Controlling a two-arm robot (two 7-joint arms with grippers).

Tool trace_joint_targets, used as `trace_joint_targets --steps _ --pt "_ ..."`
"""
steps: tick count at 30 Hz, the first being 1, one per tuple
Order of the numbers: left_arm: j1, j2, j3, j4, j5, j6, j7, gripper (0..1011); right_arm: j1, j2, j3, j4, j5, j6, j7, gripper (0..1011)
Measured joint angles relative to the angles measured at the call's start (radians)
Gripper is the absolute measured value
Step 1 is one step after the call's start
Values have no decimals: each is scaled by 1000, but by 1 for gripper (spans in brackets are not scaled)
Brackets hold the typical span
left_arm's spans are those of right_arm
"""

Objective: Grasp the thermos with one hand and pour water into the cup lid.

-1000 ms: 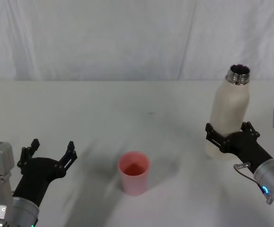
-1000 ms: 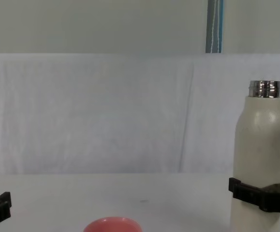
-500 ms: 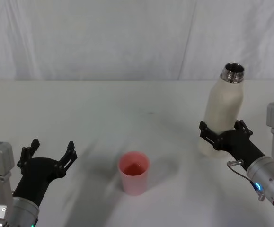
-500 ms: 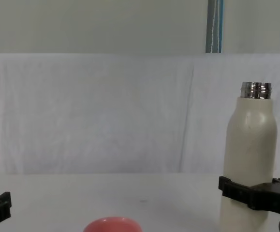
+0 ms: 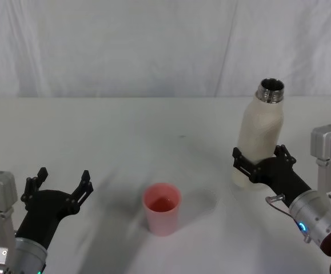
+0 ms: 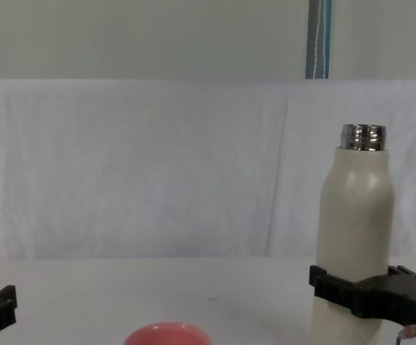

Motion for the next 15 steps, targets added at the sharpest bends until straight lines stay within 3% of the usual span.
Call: trace_joint_targets --steps 15 --pt "0 0 0 0 0 0 0 1001 10 -3 -11 32 -16 -6 2 957"
